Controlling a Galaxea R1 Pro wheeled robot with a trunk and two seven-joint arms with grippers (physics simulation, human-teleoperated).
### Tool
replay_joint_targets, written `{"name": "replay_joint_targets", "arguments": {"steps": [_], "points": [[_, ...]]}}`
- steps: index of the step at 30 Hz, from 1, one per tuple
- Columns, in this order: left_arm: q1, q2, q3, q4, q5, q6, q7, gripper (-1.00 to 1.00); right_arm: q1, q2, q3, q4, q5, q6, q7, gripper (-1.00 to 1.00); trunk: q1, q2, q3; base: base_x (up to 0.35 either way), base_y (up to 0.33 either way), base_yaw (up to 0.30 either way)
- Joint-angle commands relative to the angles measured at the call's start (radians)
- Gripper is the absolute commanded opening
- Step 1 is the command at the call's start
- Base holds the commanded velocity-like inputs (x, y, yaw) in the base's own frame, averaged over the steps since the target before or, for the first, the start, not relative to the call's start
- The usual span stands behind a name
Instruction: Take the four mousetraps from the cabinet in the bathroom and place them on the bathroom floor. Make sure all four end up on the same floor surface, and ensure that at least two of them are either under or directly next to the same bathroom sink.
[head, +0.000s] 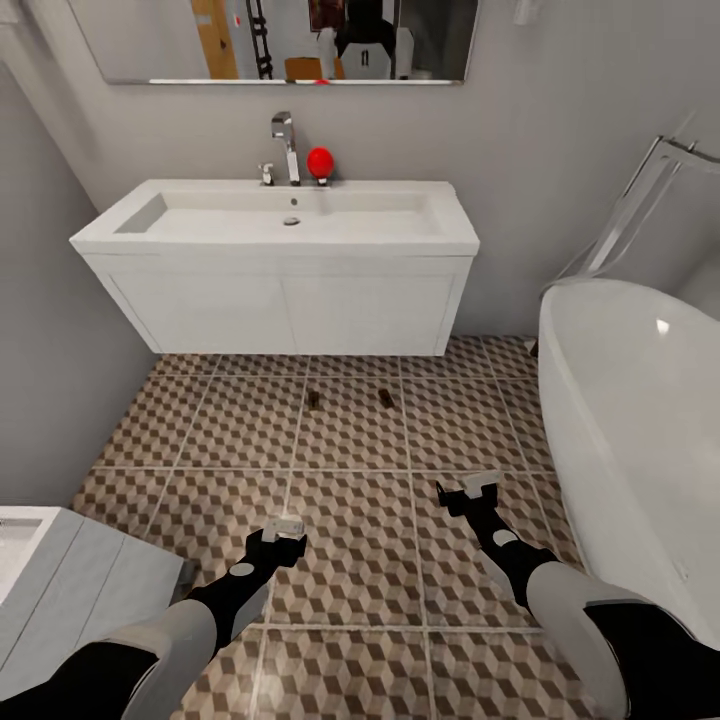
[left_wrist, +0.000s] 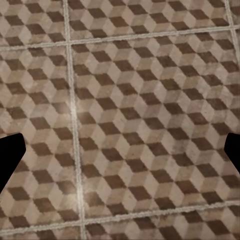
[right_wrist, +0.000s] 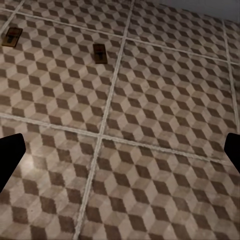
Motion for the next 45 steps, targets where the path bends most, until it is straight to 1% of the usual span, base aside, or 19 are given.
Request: {"name": "replay_joint_targets", "arguments": {"steps": [1,24,28,34,45], "points": [[-0.001,0.0,-0.007,0.001,0.003,-0.004,0.003,1.0,-0.001,0.0,0.005,0.001,0.004,-0.002,-0.005,1.0,-0.004,0.007,0.003,0.0,0.0,0.0],[-0.001,0.004,-0.005,0.002,0.008,-0.004,0.008,1.0,-0.001,-0.002,0.004,0.003,0.004,0.001,-0.007,1.0,-0.092,0.168,0.075,0.0,0.0,0.0],[-0.001,0.004,-0.004,0.009,0.018,-0.007,0.024,1.0,-0.001,-0.002,0.004,0.003,0.004,0.003,-0.01,1.0,-0.107,0.196,0.087,0.0,0.0,0.0],[-0.001,0.005,-0.004,0.017,0.037,-0.008,0.066,1.0,-0.001,-0.002,0.003,0.003,0.003,0.005,-0.012,1.0,-0.13,0.238,0.106,0.0,0.0,0.0],[-0.001,0.006,-0.004,0.02,0.049,-0.019,0.083,1.0,-0.001,-0.003,0.002,0.001,0.001,0.007,-0.012,1.0,-0.173,0.315,0.141,0.0,0.0,0.0]]}}
